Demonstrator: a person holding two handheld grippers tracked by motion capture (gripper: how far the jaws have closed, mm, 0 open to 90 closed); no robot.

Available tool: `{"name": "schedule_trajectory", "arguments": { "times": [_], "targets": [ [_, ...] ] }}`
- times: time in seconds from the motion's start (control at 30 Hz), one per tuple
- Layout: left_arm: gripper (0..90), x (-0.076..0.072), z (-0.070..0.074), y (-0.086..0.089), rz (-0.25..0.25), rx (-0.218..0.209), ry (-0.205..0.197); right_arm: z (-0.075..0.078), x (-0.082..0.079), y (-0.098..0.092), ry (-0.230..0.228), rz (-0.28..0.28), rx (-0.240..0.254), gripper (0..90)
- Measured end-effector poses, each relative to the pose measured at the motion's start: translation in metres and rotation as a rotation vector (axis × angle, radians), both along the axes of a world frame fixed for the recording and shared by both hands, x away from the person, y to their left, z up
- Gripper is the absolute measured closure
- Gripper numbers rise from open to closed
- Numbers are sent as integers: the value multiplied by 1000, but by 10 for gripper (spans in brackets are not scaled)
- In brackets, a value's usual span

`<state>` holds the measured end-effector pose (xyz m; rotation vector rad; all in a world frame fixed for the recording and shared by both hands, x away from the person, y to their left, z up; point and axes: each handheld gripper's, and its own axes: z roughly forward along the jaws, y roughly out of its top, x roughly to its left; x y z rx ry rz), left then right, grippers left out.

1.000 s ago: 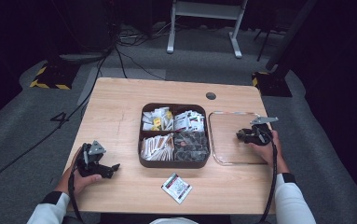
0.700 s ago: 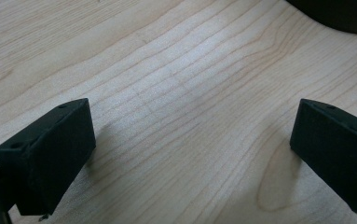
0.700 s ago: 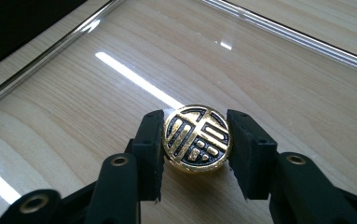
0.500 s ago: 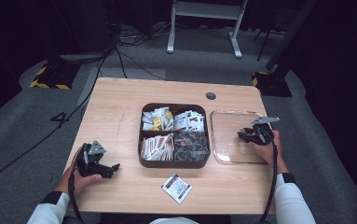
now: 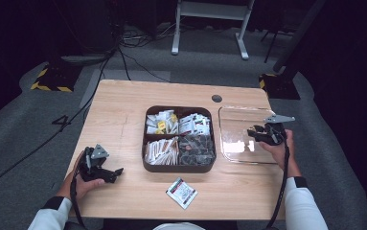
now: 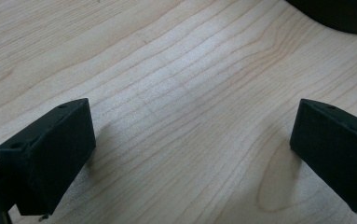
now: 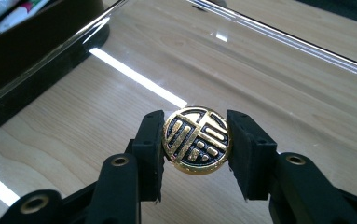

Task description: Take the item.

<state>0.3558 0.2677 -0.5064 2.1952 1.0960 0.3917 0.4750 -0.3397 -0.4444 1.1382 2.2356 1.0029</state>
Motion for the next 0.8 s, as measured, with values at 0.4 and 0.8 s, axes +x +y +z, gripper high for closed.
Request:
{"name": "schedule_trajectory", "arguments": {
  "times": [0.4,0.8],
  "targets": [
    [3,0,0,0,2,-1,0,32,-11,13,-48,29,14,588],
    [3,0,0,0,1,0,0,47,-14,41,-60,65,29,588]
  ]
}}
